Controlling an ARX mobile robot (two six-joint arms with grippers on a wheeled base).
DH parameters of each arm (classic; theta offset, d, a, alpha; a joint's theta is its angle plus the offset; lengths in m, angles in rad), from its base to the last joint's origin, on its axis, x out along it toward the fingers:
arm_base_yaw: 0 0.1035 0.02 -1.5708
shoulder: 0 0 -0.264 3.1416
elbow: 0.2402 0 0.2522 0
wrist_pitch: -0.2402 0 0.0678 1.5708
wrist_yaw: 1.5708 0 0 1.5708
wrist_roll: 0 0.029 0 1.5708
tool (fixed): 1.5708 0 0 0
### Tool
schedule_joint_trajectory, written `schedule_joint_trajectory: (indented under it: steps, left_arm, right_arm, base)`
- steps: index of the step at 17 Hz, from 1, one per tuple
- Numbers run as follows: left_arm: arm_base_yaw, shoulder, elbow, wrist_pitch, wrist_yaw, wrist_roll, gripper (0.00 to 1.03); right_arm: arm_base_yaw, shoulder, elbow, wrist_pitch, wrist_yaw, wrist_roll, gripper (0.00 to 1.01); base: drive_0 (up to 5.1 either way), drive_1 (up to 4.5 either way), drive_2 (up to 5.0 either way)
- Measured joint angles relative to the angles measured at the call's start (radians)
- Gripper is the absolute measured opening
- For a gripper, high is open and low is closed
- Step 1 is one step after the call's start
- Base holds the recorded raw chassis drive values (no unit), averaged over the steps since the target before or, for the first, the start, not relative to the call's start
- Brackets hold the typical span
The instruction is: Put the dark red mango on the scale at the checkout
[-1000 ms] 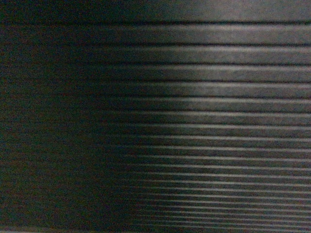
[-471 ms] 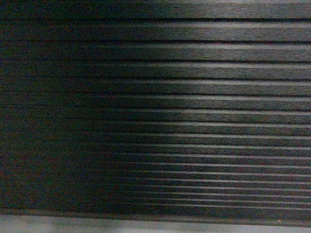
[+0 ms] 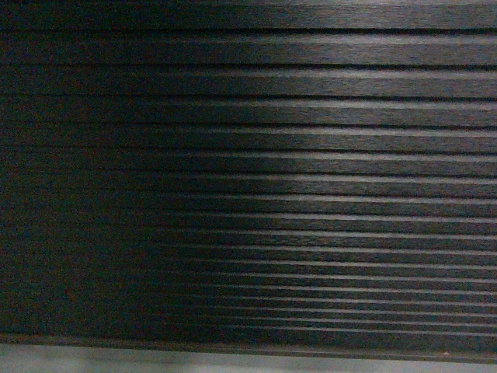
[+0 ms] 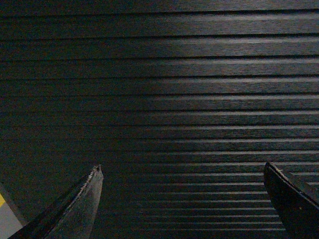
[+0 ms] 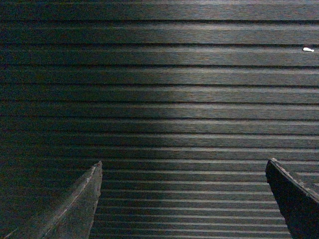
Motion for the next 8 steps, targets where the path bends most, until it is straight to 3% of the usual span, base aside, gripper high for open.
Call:
schedule_joint_trajectory:
  steps: [8]
  left_arm:
    - [0.0,0.0,0.0,0.0,0.0,0.0,0.98]
  right_arm:
    - [0.0,0.0,0.0,0.0,0.0,0.0,0.98]
  base:
    - [0.0,0.0,0.0]
